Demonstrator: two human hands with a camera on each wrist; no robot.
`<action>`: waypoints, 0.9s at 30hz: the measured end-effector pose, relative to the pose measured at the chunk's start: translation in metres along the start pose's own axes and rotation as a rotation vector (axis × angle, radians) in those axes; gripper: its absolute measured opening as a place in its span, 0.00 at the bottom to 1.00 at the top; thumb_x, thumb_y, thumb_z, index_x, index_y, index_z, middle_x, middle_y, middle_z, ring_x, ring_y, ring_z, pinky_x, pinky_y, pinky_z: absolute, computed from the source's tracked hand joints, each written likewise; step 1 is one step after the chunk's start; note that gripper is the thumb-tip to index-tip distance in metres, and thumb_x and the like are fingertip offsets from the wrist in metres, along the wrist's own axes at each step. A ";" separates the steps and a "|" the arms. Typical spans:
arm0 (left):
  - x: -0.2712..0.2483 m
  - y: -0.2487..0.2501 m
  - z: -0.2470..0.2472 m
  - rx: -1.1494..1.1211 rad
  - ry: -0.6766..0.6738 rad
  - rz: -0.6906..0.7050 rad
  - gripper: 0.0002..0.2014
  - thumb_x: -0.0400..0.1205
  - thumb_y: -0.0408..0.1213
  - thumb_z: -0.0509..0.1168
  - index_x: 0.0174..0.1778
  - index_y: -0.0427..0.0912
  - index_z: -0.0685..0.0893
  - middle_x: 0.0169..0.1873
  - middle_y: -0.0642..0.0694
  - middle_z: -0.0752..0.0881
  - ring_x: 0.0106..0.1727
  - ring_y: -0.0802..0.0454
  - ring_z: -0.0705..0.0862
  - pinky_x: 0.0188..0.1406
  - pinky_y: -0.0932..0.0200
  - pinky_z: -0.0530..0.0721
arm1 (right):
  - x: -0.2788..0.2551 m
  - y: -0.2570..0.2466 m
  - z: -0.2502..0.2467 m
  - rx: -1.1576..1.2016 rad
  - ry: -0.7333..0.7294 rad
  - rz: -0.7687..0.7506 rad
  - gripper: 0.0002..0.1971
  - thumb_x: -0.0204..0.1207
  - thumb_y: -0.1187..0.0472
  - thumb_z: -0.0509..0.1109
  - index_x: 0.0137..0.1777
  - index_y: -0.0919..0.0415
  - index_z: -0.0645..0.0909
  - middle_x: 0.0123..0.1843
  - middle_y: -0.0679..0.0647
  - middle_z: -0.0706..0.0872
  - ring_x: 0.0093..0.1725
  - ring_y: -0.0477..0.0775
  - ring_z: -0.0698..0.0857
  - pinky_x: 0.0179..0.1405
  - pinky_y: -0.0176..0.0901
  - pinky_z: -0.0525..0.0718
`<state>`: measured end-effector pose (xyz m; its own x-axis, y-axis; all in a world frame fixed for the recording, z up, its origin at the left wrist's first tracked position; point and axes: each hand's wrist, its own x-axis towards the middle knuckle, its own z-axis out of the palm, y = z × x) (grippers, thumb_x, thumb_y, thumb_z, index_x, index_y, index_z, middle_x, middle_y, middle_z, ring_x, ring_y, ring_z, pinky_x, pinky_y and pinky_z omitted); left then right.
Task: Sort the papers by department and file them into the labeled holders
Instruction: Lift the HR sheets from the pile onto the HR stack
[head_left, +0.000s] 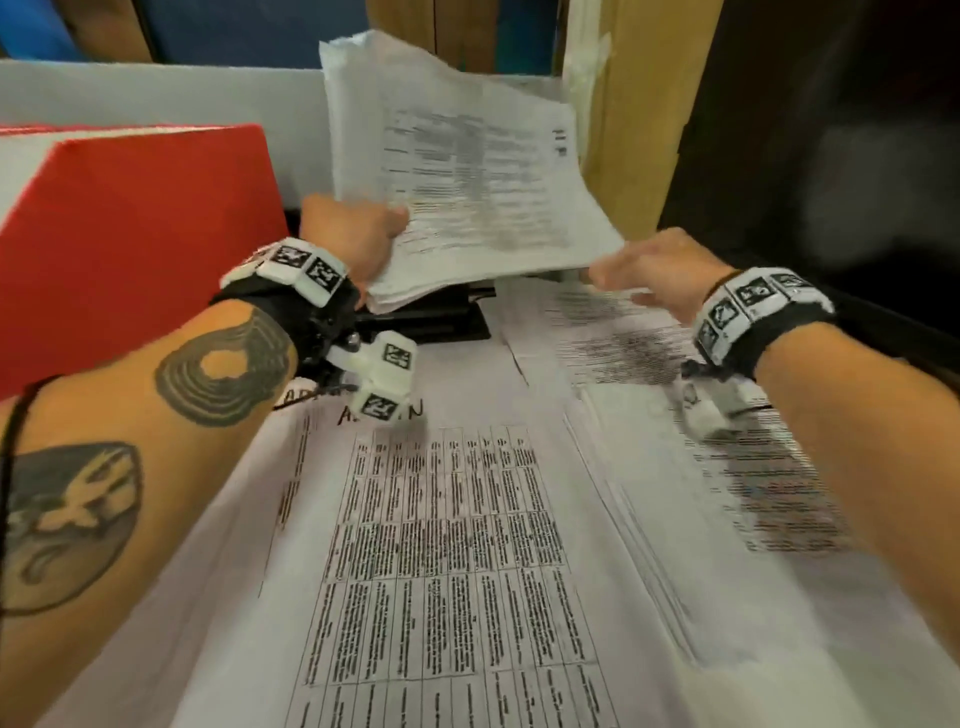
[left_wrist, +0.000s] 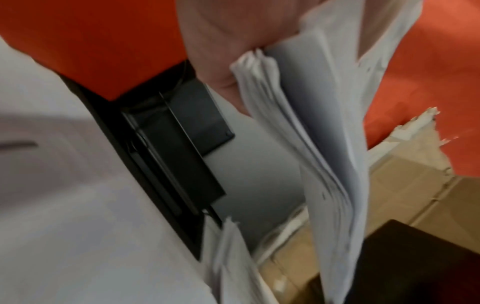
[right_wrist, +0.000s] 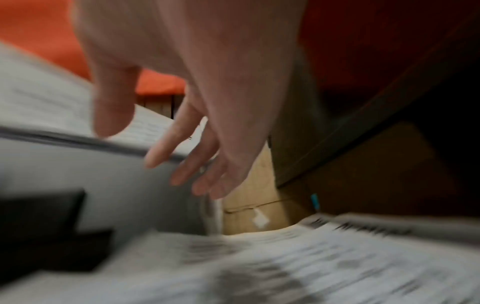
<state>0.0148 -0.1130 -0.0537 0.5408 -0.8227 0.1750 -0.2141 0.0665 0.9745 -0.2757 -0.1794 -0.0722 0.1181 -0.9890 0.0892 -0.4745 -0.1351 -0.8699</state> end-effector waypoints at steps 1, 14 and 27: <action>0.014 -0.009 -0.002 -0.090 0.014 -0.035 0.21 0.84 0.40 0.69 0.72 0.34 0.81 0.65 0.31 0.86 0.64 0.34 0.87 0.49 0.51 0.84 | 0.007 0.005 -0.002 -0.251 -0.070 0.001 0.12 0.73 0.61 0.82 0.57 0.51 0.94 0.66 0.50 0.90 0.69 0.53 0.85 0.74 0.49 0.78; 0.067 -0.054 0.002 0.098 0.085 0.166 0.20 0.77 0.44 0.79 0.63 0.38 0.90 0.53 0.48 0.91 0.55 0.48 0.90 0.59 0.55 0.87 | 0.076 0.022 0.043 -1.130 -0.496 0.034 0.30 0.78 0.68 0.75 0.79 0.57 0.73 0.72 0.59 0.84 0.60 0.59 0.86 0.50 0.45 0.81; 0.057 -0.055 -0.014 0.079 -0.003 0.188 0.17 0.78 0.40 0.80 0.61 0.41 0.90 0.49 0.54 0.92 0.48 0.58 0.91 0.49 0.61 0.90 | 0.055 0.016 0.019 -0.990 -0.270 -0.081 0.28 0.65 0.72 0.85 0.67 0.66 0.85 0.56 0.63 0.90 0.52 0.65 0.88 0.46 0.52 0.87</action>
<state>0.0691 -0.1558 -0.0952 0.4833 -0.8014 0.3523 -0.3747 0.1744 0.9106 -0.2603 -0.2352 -0.0901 0.3160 -0.9446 -0.0887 -0.9481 -0.3110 -0.0657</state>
